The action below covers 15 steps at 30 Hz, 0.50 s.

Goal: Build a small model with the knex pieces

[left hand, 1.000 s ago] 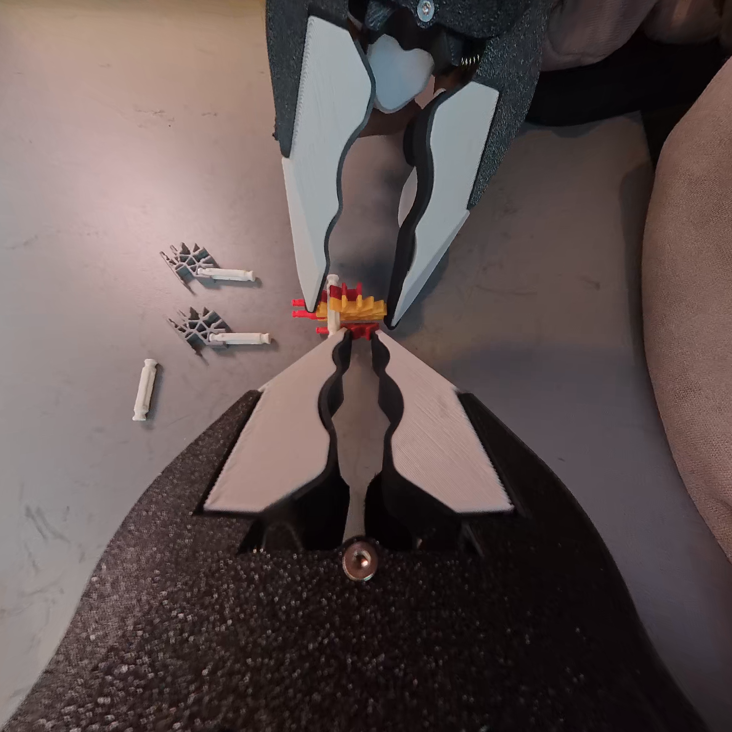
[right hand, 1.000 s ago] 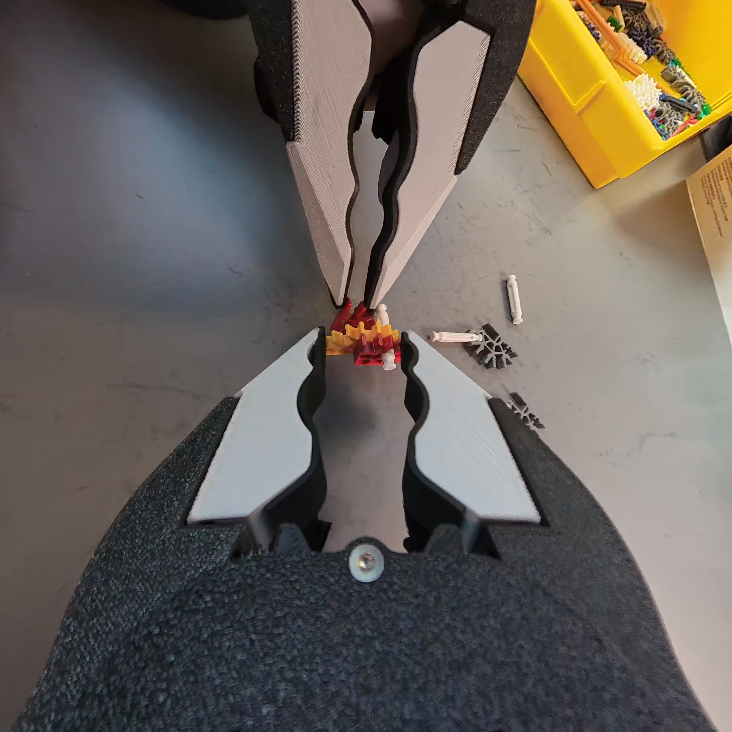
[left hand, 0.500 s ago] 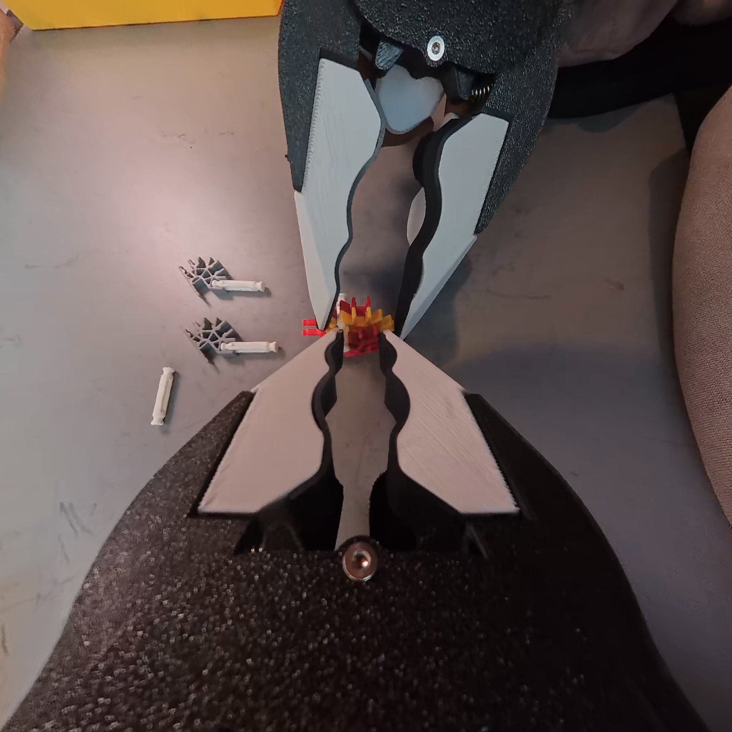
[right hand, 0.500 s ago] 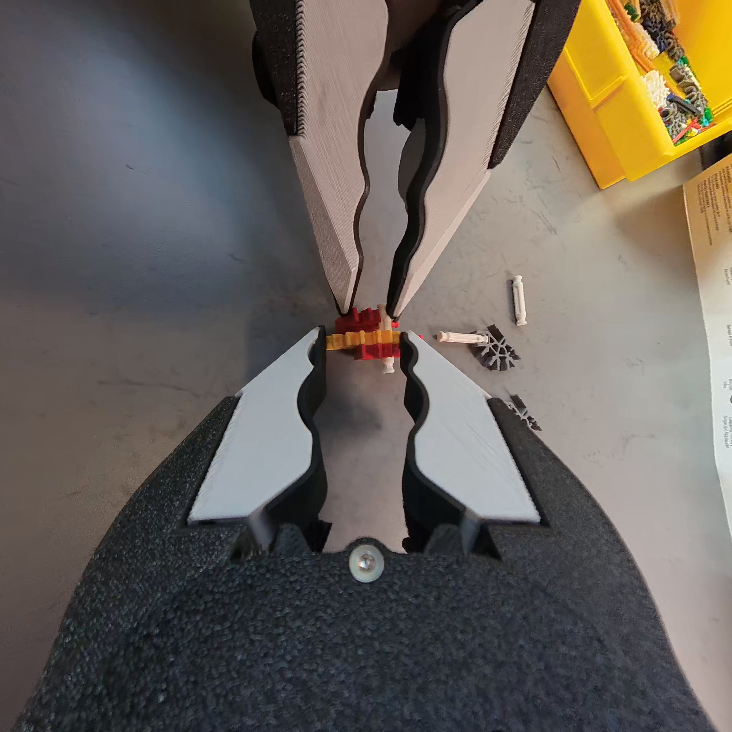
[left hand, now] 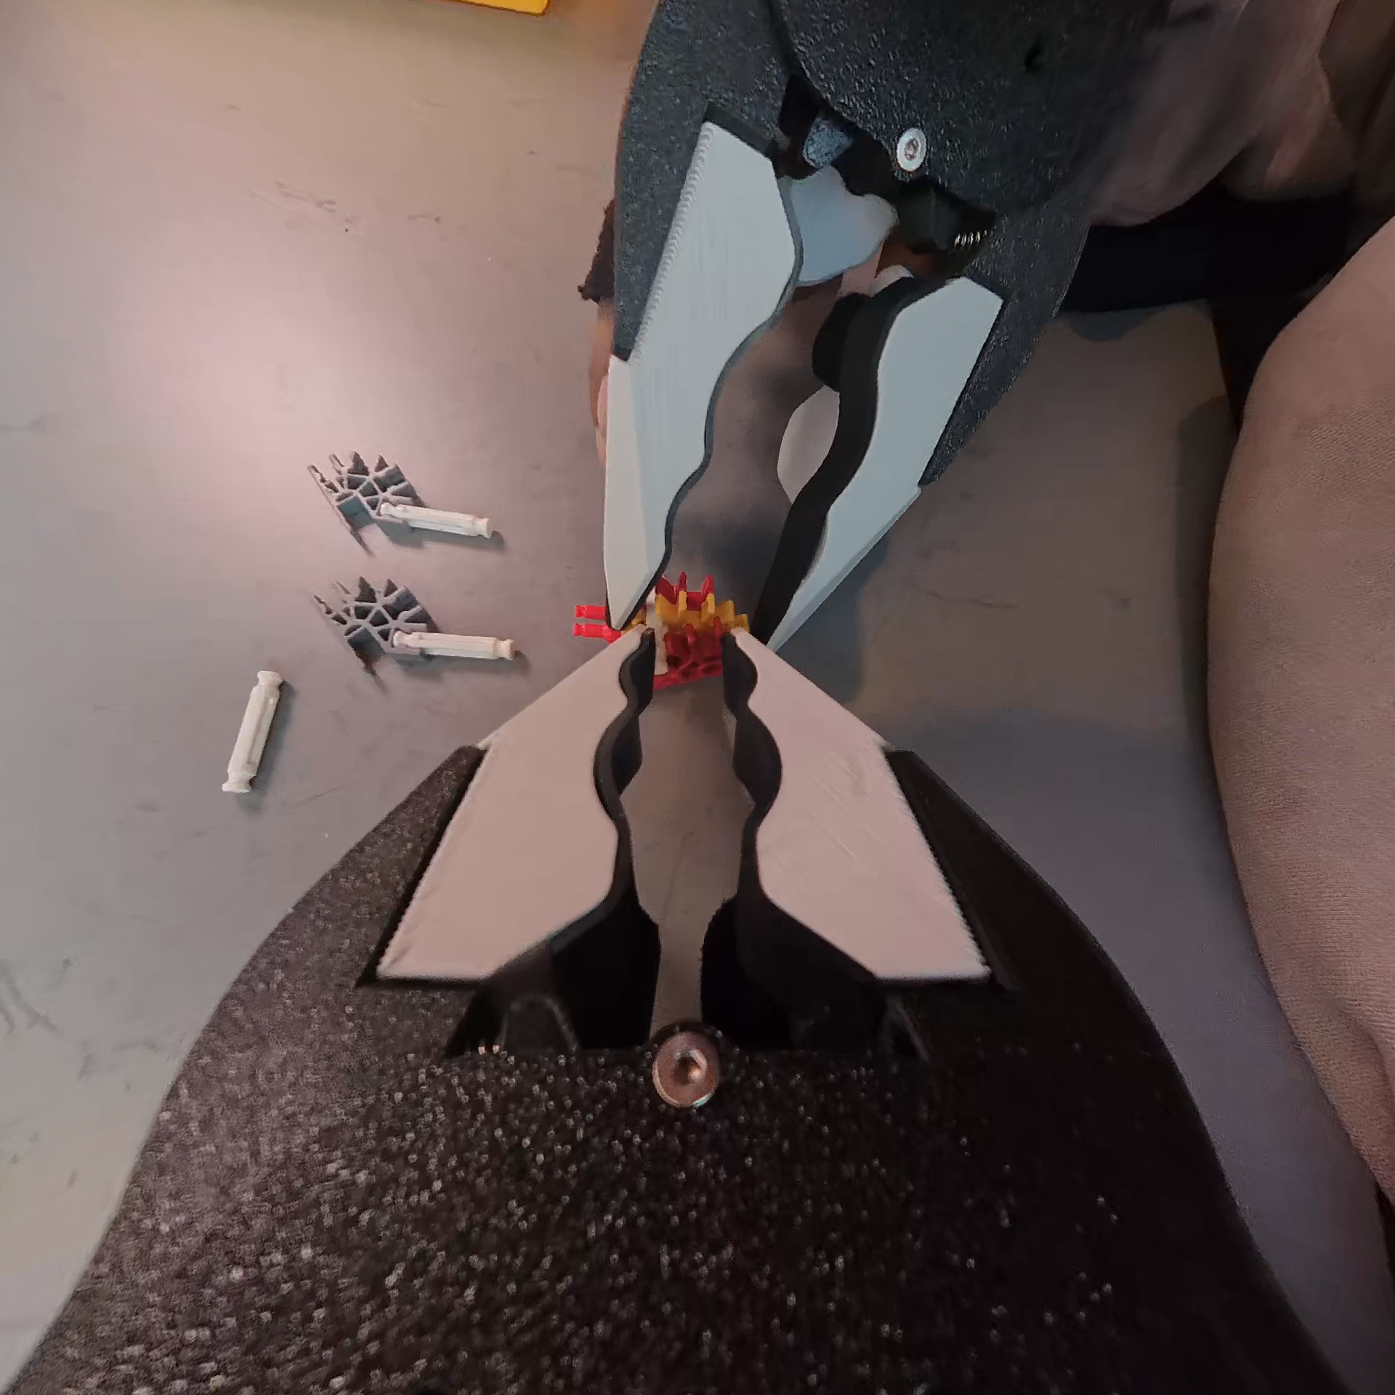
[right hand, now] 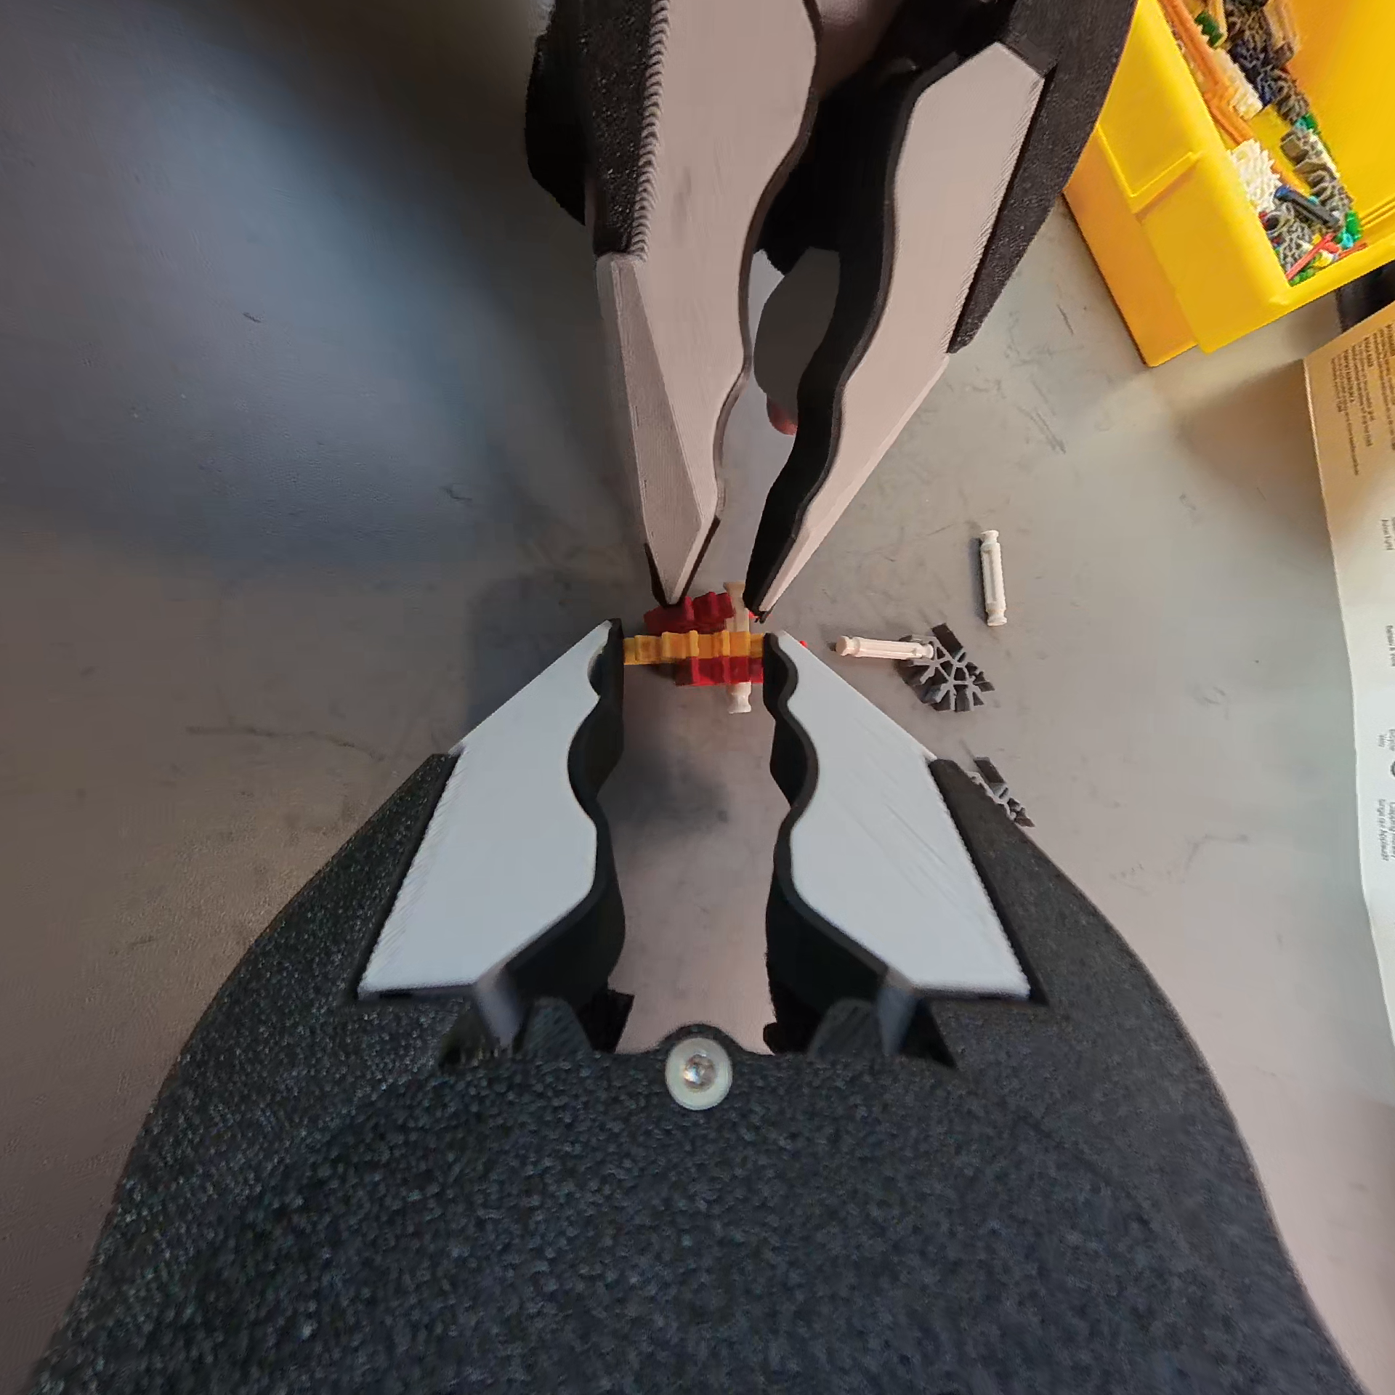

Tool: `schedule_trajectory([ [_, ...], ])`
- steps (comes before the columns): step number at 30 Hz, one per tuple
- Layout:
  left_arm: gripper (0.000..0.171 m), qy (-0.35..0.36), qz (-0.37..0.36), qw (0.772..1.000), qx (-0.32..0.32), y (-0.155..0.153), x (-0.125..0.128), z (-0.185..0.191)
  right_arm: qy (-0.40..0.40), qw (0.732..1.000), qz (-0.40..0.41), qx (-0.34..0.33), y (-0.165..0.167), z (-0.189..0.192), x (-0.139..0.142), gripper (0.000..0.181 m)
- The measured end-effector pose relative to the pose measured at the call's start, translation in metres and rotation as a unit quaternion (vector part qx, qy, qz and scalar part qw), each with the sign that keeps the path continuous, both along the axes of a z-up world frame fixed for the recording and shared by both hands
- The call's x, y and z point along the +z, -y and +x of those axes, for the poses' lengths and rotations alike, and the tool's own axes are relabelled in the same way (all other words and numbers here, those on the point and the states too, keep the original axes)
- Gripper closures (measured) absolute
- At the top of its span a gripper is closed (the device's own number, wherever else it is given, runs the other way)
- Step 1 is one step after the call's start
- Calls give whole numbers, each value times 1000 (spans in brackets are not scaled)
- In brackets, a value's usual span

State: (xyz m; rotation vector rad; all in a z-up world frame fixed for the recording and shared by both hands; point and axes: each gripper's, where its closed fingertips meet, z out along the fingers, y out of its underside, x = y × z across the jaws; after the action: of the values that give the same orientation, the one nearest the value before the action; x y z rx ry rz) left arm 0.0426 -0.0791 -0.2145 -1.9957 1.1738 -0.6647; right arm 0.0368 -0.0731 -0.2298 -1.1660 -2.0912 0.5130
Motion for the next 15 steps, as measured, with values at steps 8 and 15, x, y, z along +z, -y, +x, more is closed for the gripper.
schedule_trajectory([
  [8,163,79,-76,994,2,1,2,1,-18,999,-37,-19,1,-4,-1,147],
  [15,163,48,-29,998,-3,4,2,1,-24,998,-51,-6,4,-4,-1,147],
])
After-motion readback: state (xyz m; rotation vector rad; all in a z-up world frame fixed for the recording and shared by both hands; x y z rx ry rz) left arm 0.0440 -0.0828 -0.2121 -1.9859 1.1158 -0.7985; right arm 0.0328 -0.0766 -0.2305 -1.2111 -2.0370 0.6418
